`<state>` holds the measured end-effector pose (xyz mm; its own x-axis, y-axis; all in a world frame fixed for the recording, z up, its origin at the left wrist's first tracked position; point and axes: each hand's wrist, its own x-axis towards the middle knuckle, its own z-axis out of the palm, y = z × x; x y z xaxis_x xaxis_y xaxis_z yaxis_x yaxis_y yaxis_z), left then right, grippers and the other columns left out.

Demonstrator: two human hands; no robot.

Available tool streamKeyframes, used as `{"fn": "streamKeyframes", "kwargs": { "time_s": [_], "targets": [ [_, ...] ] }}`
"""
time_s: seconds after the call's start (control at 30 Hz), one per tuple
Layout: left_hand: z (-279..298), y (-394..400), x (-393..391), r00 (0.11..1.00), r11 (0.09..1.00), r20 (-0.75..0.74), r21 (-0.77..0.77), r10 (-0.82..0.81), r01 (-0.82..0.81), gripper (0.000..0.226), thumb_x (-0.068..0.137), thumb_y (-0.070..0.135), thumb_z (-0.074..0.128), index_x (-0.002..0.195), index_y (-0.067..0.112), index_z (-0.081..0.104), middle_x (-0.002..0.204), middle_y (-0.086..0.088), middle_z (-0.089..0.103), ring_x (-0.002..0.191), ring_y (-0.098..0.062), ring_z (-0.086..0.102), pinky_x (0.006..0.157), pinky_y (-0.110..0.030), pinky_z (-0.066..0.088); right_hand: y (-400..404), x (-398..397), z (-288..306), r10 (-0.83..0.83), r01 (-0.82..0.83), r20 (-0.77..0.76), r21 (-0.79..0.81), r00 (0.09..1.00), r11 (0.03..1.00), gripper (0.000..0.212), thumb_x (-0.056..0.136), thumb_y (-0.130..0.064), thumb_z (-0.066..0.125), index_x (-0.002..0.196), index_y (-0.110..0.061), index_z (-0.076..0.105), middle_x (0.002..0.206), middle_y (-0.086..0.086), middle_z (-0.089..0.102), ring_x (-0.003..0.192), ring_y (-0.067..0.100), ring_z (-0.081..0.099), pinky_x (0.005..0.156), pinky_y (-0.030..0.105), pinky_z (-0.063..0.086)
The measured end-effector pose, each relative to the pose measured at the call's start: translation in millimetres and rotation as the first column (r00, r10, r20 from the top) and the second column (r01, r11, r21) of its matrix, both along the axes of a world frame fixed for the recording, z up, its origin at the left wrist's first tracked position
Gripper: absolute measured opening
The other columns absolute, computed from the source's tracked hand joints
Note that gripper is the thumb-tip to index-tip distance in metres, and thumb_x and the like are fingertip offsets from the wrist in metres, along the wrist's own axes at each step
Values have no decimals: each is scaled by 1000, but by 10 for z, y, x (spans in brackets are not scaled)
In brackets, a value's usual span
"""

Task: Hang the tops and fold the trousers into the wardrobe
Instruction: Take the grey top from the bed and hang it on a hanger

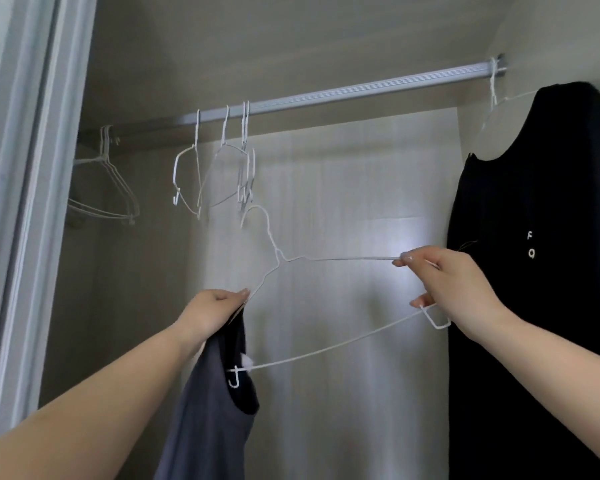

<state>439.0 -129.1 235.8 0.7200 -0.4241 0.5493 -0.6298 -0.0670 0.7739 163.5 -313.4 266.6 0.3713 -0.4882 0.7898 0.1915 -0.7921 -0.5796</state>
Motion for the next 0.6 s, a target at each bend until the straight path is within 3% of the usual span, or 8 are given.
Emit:
{"fn": "streamKeyframes", "kwargs": {
  "time_s": [0.1,0.13,0.3,0.37,0.43,0.5,0.53,0.6],
  "targets": [
    [57,-109,-167,979,971,-95,-176,-183,164,39,83,48,67,82,10,76,86,1,74,87,-15,66,91,-30,47,50,124,-95,-1,-1,-59,-42,998,999,19,94,-29,54,83,-27,70,83,-17,60,49,22,66,50,12,43],
    [92,-134,-231,969,956,-106,-218,-225,198,37,84,46,66,86,11,76,87,1,74,87,-14,66,92,-29,47,60,154,-127,5,-9,-68,-48,998,999,19,94,-28,54,84,-26,70,81,-16,60,49,23,66,48,12,42],
    [188,-164,-304,978,953,-60,-242,-202,182,31,89,38,63,73,12,70,64,8,62,63,-8,54,65,-19,41,39,274,-263,33,-37,-77,-52,997,998,20,95,-26,53,85,-23,70,79,-18,63,46,22,63,55,14,47],
    [169,-178,-272,988,966,-25,-215,-153,145,31,92,29,61,71,6,60,71,10,66,60,-1,54,57,-14,38,13,289,-295,187,-178,-57,134,981,975,29,96,-32,49,92,-14,72,63,-16,57,42,16,53,70,26,54],
    [138,-180,-251,991,971,-12,-199,-134,129,30,95,27,57,74,5,55,75,10,65,64,-1,55,56,-13,37,-10,257,-342,500,-486,104,467,860,739,53,97,-47,37,98,-8,73,65,0,61,53,15,56,77,37,57],
    [124,-161,-222,992,973,-32,-199,-125,116,30,96,30,53,76,8,60,64,6,54,62,-10,48,57,-21,35,-73,253,-454,586,-603,269,621,764,501,61,98,-49,30,94,-10,77,87,10,72,70,18,69,72,38,58],
    [120,-153,-210,991,973,-50,-198,-126,114,30,97,32,52,76,12,63,62,4,47,60,-13,44,57,-24,33,-107,286,-556,577,-587,280,670,767,454,55,98,-42,32,95,-10,77,97,11,73,76,18,71,69,37,59],
    [121,-154,-207,986,971,-77,-198,-149,132,29,98,33,49,77,19,64,62,1,42,60,-16,41,57,-27,33,-136,421,-838,551,-439,91,716,830,543,38,97,-26,40,104,-8,72,100,9,73,83,19,71,71,35,58]
  ]
}}
